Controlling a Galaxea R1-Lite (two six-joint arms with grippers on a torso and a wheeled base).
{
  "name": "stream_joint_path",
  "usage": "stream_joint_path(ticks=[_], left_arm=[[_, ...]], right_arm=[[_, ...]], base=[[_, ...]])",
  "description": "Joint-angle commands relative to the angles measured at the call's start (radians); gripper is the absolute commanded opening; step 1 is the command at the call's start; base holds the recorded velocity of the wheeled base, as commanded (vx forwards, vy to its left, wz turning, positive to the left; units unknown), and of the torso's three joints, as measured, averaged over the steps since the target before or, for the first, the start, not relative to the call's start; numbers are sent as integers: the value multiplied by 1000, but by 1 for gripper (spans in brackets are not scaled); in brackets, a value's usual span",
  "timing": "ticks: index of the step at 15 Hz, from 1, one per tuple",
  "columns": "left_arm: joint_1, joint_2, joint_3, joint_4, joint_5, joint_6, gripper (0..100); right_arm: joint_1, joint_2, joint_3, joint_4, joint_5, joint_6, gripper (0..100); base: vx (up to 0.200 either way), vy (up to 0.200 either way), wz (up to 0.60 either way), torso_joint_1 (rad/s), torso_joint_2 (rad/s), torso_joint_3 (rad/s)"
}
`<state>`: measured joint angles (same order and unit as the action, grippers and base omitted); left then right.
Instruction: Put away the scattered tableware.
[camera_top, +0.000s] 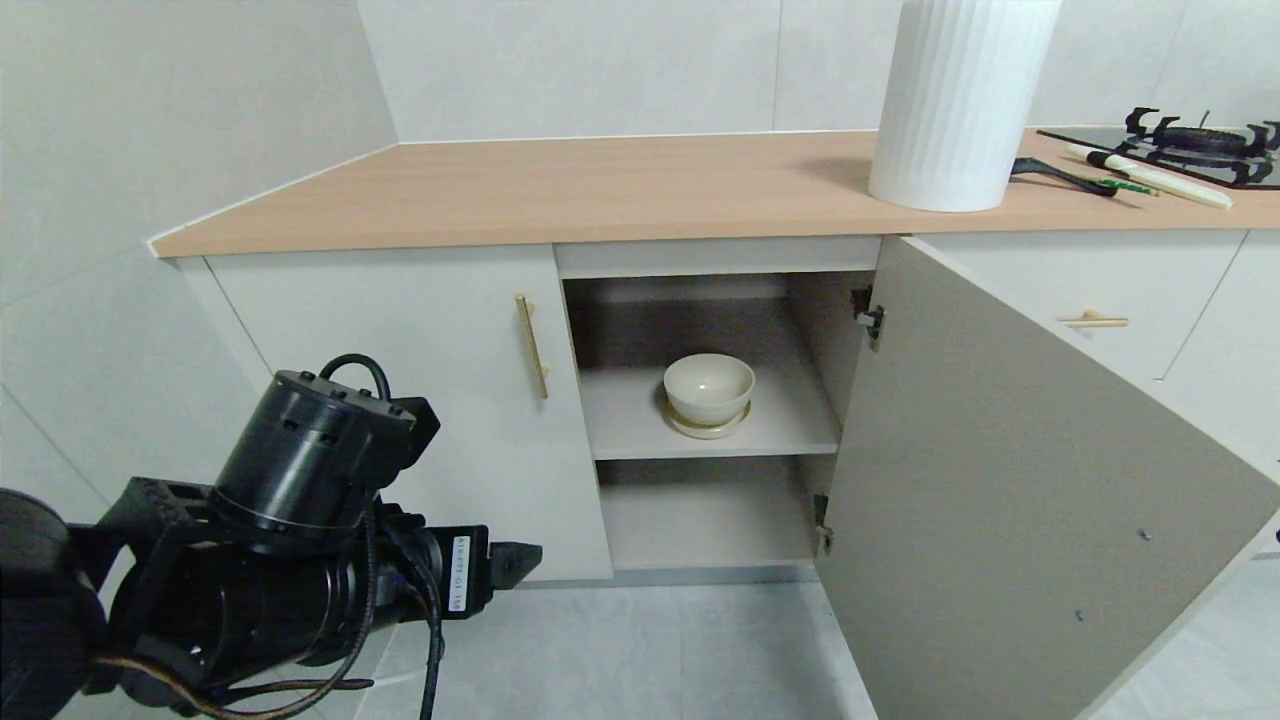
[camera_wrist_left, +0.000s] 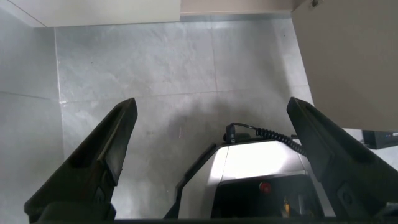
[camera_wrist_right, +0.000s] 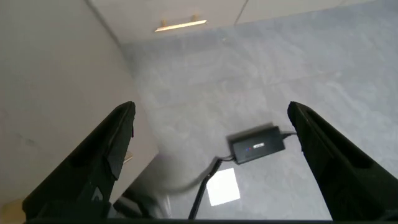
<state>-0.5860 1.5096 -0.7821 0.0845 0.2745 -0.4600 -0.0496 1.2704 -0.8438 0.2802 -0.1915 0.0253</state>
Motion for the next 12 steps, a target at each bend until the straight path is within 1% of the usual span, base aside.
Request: stream_joint_path(ticks=[1, 3, 6, 8, 9, 10, 11, 12], left_arm=[[0, 1, 1, 0, 0, 0, 100], [0, 1, 1, 0, 0, 1, 100], [0, 1, 1, 0, 0, 0, 100], [0, 1, 1, 0, 0, 1, 100], [0, 0, 1, 0, 0, 0, 100], [0, -2, 0, 0, 2, 0, 100], [-2, -3, 0, 0, 2, 0, 100], [0, -5, 0, 0, 2, 0, 100]], right_arm=[[33, 12, 6, -1, 0, 16, 100], [68, 7, 6, -1, 0, 41, 100], [168, 7, 20, -1, 0, 91, 100], [257, 30, 28, -3, 0, 146, 100], [275, 38, 29, -3, 0, 165, 100], [315, 50, 29, -10, 0, 193, 100], [339, 61, 31, -18, 1, 216, 100], [346, 64, 31, -19, 1, 220, 100]], base=[[0, 0, 0, 0, 0, 0], [0, 0, 0, 0, 0, 0], [0, 0, 0, 0, 0, 0], [0, 0, 0, 0, 0, 0], [0, 0, 0, 0, 0, 0], [0, 0, 0, 0, 0, 0], [0, 0, 0, 0, 0, 0], [0, 0, 0, 0, 0, 0]])
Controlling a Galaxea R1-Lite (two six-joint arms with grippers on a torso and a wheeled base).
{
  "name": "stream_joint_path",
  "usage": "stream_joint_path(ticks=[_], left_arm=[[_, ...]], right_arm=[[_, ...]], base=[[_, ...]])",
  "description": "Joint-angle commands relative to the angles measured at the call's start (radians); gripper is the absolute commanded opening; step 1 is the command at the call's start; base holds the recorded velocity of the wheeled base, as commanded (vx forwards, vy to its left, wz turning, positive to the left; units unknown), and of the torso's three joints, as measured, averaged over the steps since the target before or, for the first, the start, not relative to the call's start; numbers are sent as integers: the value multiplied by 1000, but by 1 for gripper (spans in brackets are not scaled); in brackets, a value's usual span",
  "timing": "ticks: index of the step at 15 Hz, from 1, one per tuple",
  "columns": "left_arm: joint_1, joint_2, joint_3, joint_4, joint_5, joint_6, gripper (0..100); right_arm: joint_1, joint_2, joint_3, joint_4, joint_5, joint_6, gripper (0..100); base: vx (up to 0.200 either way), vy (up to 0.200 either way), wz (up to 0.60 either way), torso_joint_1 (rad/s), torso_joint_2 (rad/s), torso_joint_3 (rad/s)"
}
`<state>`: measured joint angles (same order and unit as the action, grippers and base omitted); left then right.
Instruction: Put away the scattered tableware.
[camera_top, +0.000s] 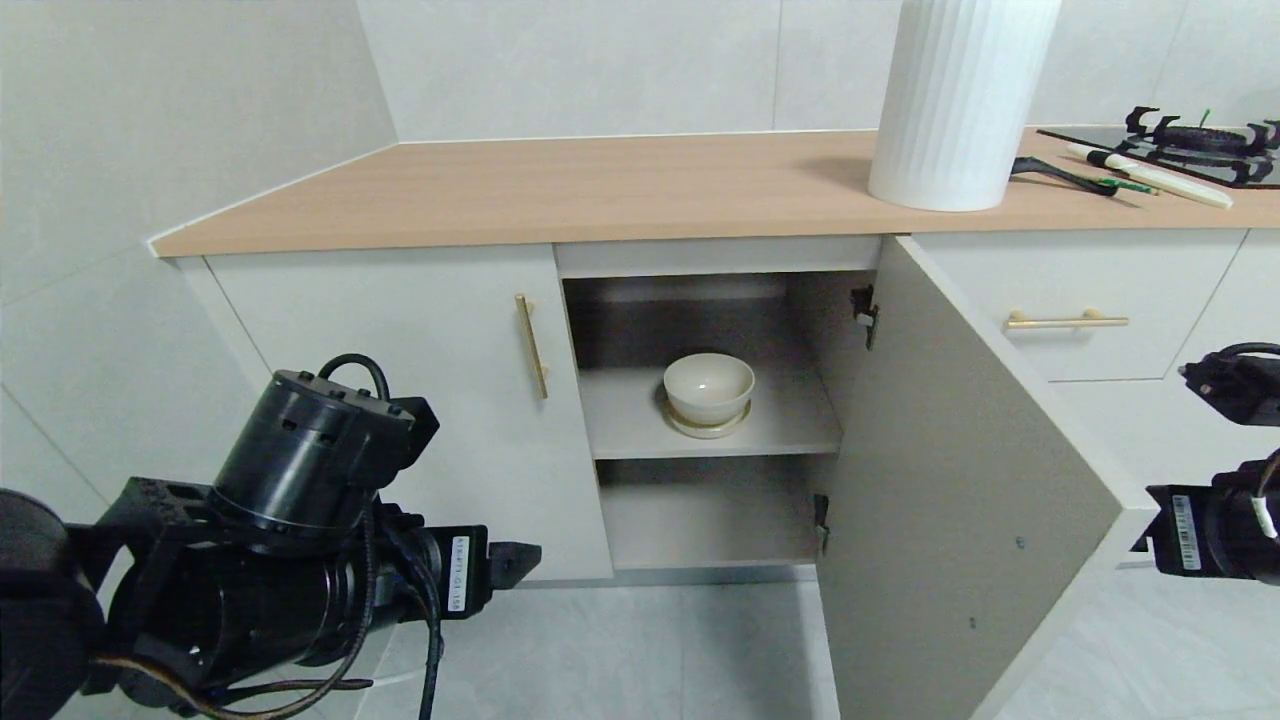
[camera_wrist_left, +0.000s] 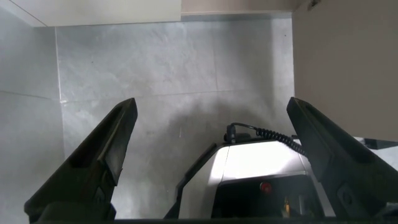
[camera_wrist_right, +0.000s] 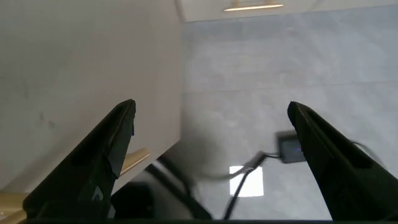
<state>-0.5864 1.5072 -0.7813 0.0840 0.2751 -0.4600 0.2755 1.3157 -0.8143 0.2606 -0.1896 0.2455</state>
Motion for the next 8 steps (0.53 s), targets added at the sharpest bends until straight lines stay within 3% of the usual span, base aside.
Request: stream_joint_path(ticks=[1, 8], left_arm=[[-1, -2, -1, 0, 1, 0, 100], [0, -19, -3, 0, 1, 0, 100]], right_arm=[[63, 51, 1, -24, -1, 26, 100], [182, 240, -31, -238, 2, 43, 100]], base=[[0, 0, 0, 0, 0, 0], [0, 0, 0, 0, 0, 0]])
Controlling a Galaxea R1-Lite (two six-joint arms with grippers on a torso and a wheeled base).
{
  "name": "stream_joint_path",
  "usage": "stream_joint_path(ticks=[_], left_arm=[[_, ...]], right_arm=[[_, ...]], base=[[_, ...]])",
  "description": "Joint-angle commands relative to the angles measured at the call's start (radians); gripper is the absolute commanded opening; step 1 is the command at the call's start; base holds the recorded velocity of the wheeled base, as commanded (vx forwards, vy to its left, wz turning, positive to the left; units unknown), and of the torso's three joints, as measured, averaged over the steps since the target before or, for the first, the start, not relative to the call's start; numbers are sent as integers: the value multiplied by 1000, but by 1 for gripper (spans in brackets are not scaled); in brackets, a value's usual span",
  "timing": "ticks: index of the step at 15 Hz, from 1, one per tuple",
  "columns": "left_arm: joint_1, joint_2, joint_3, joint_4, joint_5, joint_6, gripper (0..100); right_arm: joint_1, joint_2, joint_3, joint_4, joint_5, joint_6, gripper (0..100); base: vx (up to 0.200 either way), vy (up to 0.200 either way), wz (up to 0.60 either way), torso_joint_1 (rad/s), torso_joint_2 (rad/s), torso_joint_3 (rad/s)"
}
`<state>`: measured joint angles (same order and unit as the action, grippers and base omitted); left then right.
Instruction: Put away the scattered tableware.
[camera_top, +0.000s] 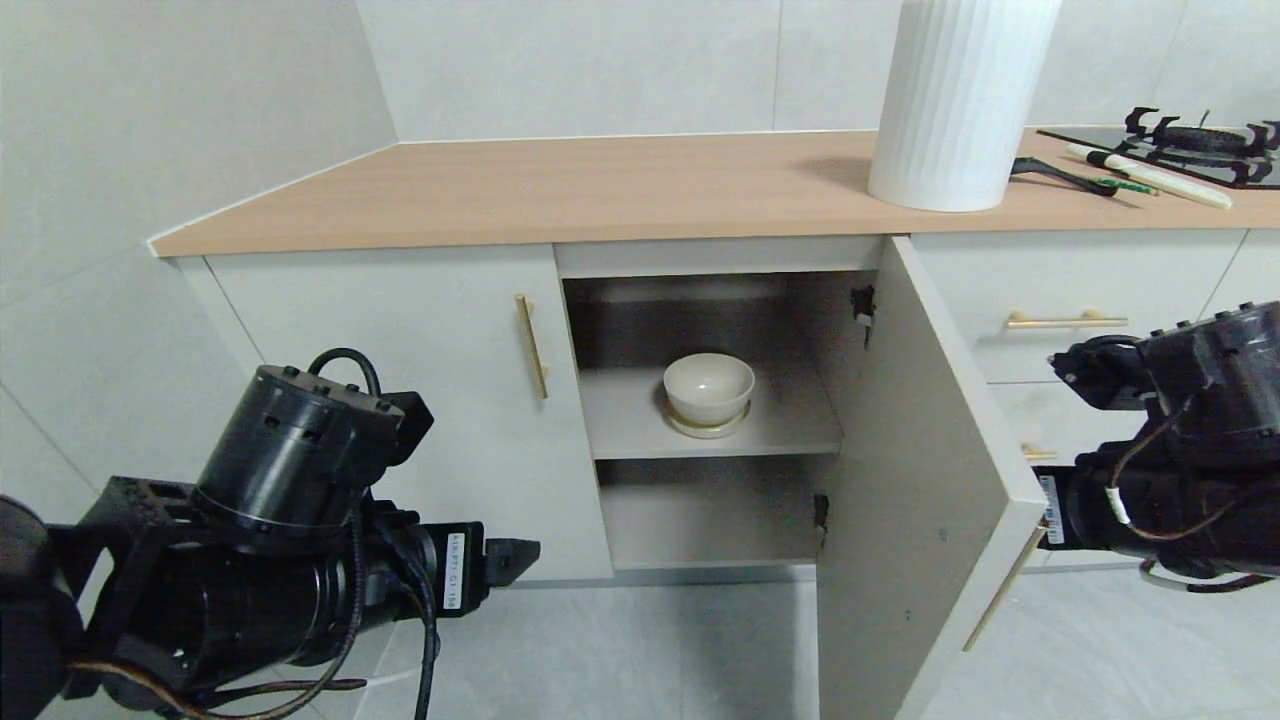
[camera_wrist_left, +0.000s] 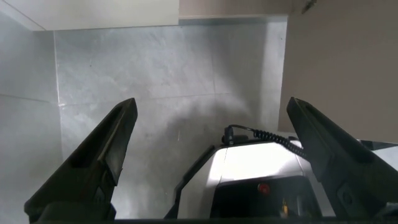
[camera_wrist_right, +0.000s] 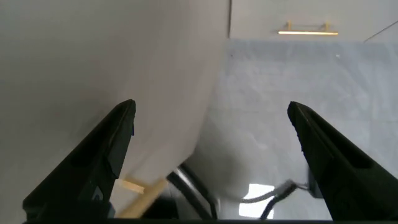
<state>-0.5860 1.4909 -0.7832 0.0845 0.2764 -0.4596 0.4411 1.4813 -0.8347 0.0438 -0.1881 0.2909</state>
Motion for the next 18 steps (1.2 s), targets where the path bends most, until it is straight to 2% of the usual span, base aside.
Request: stream_joint_path(ticks=[1, 9, 12, 16, 18], left_arm=[[0, -4, -1, 0, 1, 1, 100], [0, -23, -4, 0, 1, 1, 100], [0, -34, -7, 0, 3, 1, 100], [2, -24, -7, 0, 3, 1, 100], [3, -23, -7, 0, 3, 1, 100]], right_arm=[[18, 113, -35, -45, 1, -2, 100], [48, 244, -241, -55, 70, -10, 100], [67, 303, -277, -65, 131, 2, 100], [71, 366, -267, -162, 128, 2, 100], [93, 427, -271, -289, 128, 88, 100]], base=[[0, 0, 0, 0, 0, 0], [0, 0, 0, 0, 0, 0], [0, 0, 0, 0, 0, 0], [0, 0, 0, 0, 0, 0], [0, 0, 0, 0, 0, 0]])
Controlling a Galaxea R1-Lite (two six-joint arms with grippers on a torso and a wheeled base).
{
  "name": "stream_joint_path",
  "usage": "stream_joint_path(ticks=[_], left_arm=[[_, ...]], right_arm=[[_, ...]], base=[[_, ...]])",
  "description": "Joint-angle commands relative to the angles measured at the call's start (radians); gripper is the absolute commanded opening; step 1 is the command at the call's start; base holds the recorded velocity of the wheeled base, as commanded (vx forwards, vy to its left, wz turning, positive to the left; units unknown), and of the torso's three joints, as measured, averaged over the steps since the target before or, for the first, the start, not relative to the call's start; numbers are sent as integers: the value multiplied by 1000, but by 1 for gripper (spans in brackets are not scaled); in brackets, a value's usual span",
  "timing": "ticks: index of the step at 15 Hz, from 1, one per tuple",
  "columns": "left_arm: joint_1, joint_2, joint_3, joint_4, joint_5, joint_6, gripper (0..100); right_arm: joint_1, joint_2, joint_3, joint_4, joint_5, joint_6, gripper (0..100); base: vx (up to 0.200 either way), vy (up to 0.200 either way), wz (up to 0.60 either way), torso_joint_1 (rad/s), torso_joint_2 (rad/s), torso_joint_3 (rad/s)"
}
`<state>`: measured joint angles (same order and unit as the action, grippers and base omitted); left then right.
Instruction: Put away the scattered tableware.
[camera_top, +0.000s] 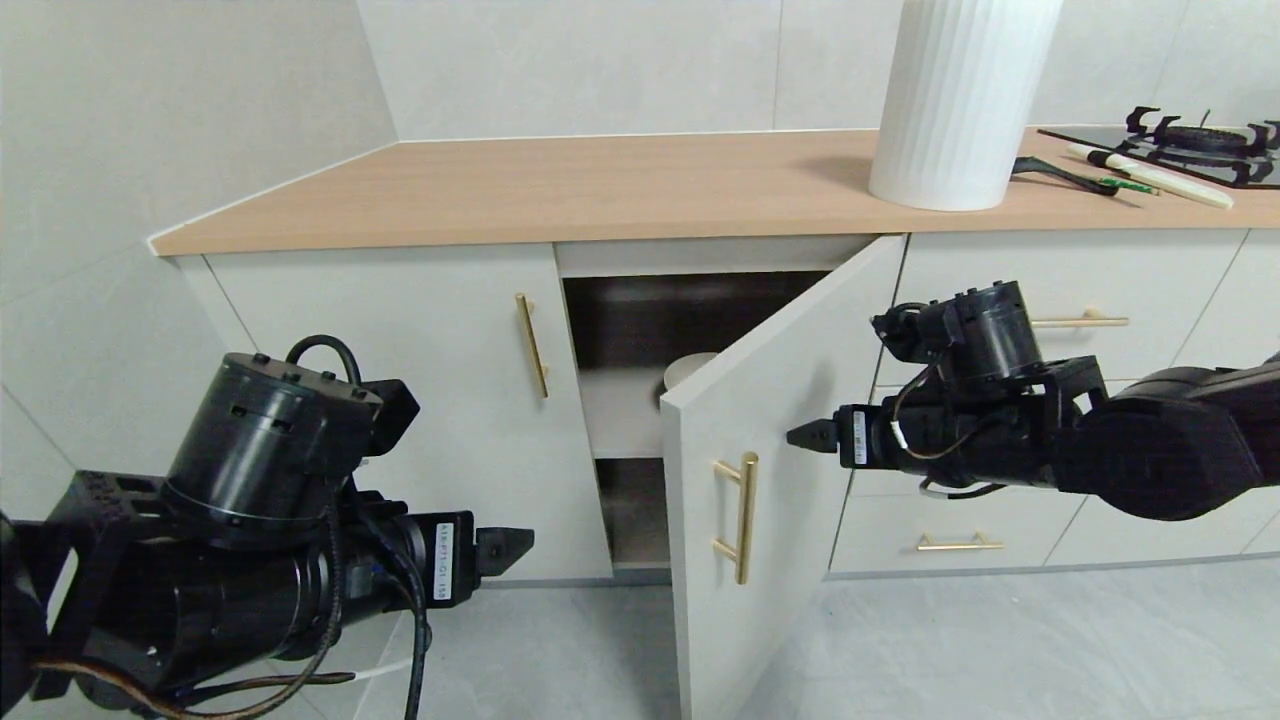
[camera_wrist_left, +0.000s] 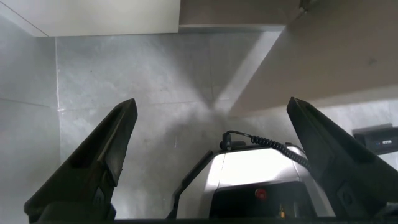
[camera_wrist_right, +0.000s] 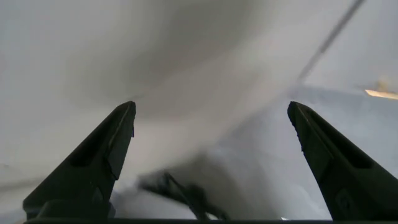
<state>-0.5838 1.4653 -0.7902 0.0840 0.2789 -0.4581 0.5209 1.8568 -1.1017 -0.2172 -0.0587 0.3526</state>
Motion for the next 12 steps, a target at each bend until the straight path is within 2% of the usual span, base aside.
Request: stream_joint_path(ticks=[1, 4, 12], left_arm=[[1, 4, -1, -1, 0, -1, 100], [1, 3, -1, -1, 0, -2, 100], [6, 4, -7, -3, 0, -2, 100]], right_arm=[[13, 73, -6, -76, 4, 51, 100], [13, 128, -10, -168, 0, 62, 100], [13, 174, -56, -177, -4, 120, 100]], base=[[0, 0, 0, 0, 0, 0], [0, 0, 0, 0, 0, 0], [0, 0, 0, 0, 0, 0]])
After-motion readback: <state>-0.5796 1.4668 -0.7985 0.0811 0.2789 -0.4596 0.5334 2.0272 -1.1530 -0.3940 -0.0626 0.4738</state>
